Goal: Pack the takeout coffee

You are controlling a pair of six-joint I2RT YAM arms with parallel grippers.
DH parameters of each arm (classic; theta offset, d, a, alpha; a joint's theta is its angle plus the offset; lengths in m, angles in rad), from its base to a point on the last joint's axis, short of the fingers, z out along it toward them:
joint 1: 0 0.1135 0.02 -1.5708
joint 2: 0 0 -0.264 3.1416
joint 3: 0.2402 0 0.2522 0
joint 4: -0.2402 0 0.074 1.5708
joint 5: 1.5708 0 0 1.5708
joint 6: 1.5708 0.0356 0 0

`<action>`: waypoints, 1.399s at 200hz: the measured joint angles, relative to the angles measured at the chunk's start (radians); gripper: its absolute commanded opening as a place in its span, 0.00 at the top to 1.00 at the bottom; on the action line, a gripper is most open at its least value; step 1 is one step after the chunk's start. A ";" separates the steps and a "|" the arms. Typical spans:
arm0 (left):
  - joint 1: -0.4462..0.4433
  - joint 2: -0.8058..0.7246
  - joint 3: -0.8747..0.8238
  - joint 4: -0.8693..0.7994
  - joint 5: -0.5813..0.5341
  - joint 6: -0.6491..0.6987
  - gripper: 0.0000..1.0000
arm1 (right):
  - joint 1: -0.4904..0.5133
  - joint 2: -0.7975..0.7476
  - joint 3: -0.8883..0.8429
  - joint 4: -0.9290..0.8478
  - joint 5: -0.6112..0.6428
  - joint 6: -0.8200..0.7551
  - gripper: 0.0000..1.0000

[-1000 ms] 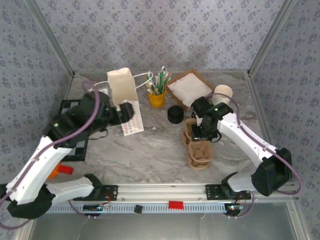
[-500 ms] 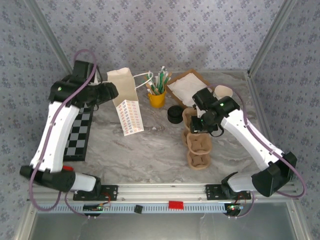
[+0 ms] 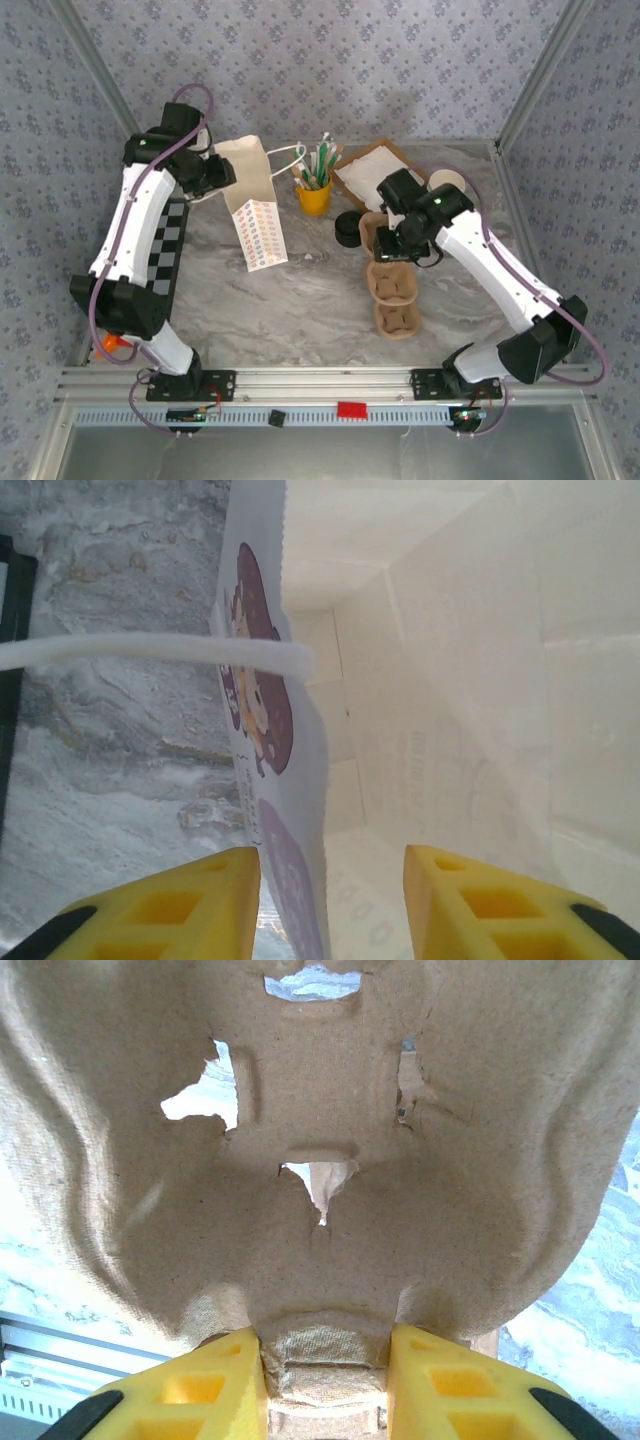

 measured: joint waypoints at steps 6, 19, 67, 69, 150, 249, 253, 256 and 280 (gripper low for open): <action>0.000 0.010 0.005 -0.001 0.000 0.003 0.69 | 0.000 0.005 0.006 -0.005 -0.002 -0.001 0.68; 0.000 0.036 0.021 -0.005 0.000 0.013 0.77 | 0.000 0.008 0.011 -0.015 -0.002 -0.006 0.68; 0.000 0.073 0.071 -0.050 -0.005 0.052 1.00 | 0.000 0.008 0.018 -0.051 -0.017 -0.015 0.68; 0.000 0.072 0.071 -0.054 -0.005 0.052 1.00 | 0.000 0.008 0.018 -0.051 -0.018 -0.016 0.68; -0.100 -0.032 0.071 -0.208 0.000 0.029 1.00 | 0.000 -0.029 0.027 -0.077 -0.051 0.017 0.70; -0.450 -0.192 -0.093 -0.100 -0.066 -0.258 1.00 | -0.056 -0.166 0.132 -0.246 -0.045 0.061 0.70; -0.459 -0.196 -0.105 -0.090 -0.070 -0.270 1.00 | -0.059 -0.171 0.138 -0.255 -0.045 0.063 0.70; -0.466 -0.201 -0.115 -0.082 -0.074 -0.279 1.00 | -0.061 -0.174 0.142 -0.261 -0.045 0.064 0.70; -0.504 -0.230 -0.179 -0.034 -0.102 -0.349 1.00 | -0.079 -0.190 0.180 -0.301 -0.046 0.075 0.71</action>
